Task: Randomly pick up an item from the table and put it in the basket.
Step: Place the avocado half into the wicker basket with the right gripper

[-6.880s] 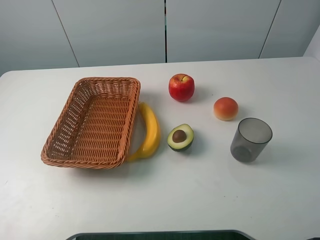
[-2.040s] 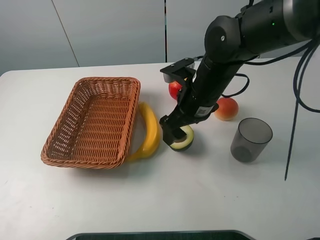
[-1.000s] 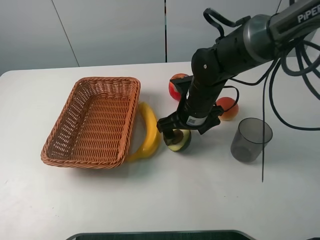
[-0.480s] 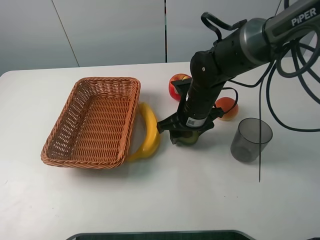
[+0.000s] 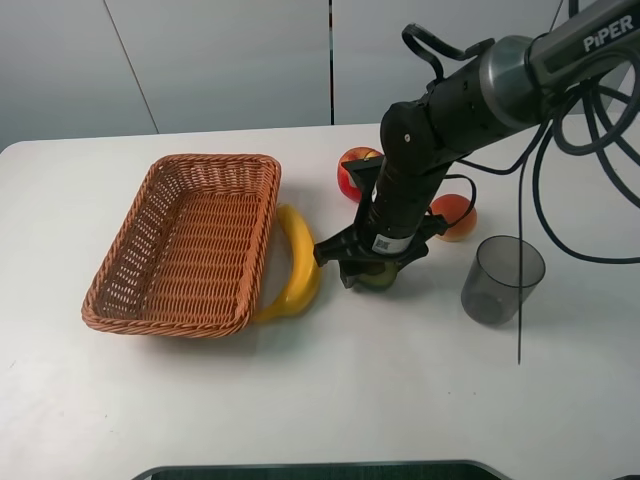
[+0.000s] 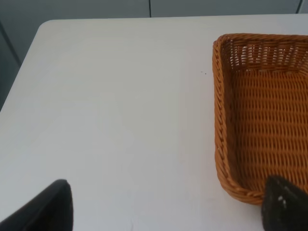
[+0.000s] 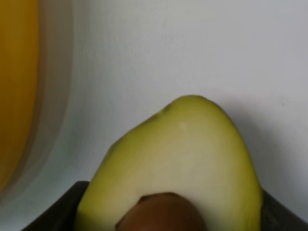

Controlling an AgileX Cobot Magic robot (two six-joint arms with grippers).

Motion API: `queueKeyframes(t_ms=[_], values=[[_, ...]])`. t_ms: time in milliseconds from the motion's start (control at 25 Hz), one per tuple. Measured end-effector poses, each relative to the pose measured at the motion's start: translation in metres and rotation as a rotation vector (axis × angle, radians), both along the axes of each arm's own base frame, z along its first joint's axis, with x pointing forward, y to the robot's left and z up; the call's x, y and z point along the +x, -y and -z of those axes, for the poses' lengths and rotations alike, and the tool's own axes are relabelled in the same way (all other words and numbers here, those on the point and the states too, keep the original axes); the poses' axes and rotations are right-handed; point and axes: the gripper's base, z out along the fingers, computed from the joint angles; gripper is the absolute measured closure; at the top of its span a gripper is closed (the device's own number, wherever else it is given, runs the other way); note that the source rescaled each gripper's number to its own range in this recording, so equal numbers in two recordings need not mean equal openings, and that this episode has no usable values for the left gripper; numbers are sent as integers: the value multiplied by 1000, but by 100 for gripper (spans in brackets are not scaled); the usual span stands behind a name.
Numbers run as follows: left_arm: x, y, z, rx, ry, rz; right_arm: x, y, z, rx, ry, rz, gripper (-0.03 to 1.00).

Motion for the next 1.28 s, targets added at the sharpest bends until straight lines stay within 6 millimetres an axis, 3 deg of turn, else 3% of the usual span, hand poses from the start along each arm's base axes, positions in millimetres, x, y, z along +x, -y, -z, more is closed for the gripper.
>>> queueKeyframes(t_ms=[200, 480, 840, 1280], values=[[0, 0, 0, 2, 0, 1, -2, 1, -12, -7, -16, -6, 91], [0, 0, 0, 2, 0, 1, 7, -8, -75, -13, -13, -50, 91], [0, 0, 0, 0, 0, 0, 9, -61, -135, 46, 81, -137, 91], [0, 0, 0, 0, 0, 0, -6, -155, -124, 85, 114, -293, 92]])
